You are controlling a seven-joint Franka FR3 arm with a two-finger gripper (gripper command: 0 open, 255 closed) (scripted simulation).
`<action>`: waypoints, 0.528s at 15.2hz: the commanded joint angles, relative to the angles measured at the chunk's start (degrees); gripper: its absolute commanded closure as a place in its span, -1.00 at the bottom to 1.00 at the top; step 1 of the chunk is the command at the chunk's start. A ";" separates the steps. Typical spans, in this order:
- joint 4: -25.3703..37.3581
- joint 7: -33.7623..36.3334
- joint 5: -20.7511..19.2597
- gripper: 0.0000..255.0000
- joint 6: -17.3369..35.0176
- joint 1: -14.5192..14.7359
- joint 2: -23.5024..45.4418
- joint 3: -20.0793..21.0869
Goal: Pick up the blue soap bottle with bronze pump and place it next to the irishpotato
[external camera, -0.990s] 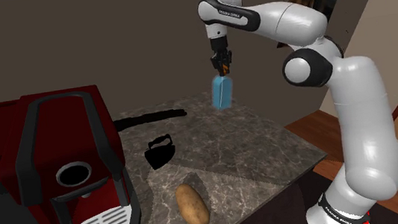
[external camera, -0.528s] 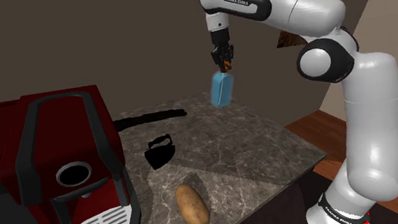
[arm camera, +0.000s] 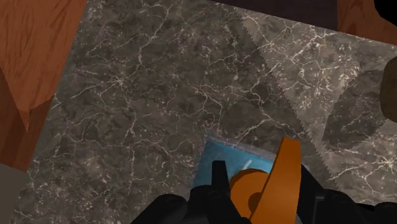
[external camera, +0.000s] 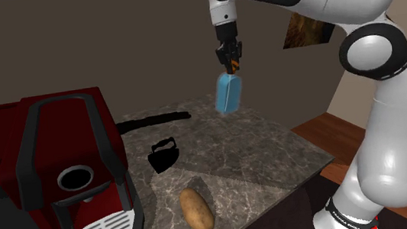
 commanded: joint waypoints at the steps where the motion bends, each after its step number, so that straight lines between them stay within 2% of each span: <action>1: -2.86 2.34 0.40 1.00 -0.41 1.34 -3.11 0.84; 8: -6.40 10.77 2.68 1.00 -3.78 5.65 -9.73 4.31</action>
